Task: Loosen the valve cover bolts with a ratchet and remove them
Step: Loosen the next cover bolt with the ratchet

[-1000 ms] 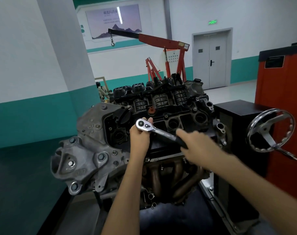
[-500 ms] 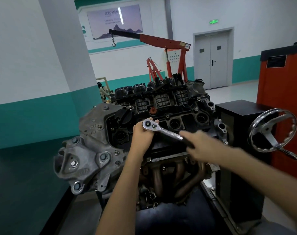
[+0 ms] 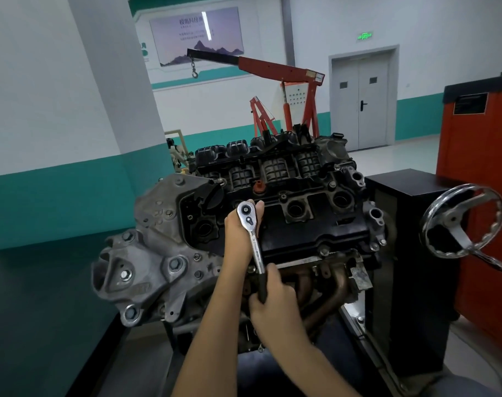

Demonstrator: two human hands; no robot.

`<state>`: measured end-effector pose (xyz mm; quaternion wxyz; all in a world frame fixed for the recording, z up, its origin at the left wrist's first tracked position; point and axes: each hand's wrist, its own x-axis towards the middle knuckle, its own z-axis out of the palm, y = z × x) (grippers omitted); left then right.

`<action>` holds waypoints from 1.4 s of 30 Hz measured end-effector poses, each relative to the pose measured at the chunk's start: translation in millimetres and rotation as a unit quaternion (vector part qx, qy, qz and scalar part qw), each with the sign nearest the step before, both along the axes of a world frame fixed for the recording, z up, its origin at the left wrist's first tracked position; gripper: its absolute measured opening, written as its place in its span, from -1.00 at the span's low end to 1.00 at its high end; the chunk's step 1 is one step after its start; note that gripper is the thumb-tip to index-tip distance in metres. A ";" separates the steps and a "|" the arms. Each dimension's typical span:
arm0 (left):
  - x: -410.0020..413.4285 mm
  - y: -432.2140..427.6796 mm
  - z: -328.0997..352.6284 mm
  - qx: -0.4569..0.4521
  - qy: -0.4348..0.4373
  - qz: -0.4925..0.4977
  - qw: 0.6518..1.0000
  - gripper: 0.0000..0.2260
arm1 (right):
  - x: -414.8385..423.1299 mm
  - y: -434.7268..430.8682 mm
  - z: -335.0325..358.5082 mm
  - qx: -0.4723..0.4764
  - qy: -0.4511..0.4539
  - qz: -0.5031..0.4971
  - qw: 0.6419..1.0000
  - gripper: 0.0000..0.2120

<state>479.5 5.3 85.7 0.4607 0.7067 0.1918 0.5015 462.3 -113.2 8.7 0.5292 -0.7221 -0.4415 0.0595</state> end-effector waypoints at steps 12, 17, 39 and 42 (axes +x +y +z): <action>-8.2 5.5 5.9 0.027 0.035 -0.051 0.998 -0.63 | 152.2 -41.4 119.6 -0.218 -0.462 0.016 0.859 -0.67; -6.3 2.1 -4.1 -0.013 -0.012 -0.044 0.999 -0.58 | 102.8 -46.1 62.4 -0.132 -0.335 -0.041 0.932 -0.76; -9.9 -0.8 -3.0 -0.003 -0.007 -0.034 0.999 -0.64 | 121.4 -43.3 82.4 -0.169 -0.414 -0.053 0.893 -0.72; -3.9 -2.3 -3.7 0.000 -0.003 -0.032 0.999 -0.57 | 66.4 -40.8 29.4 -0.079 -0.173 -0.011 0.982 -0.77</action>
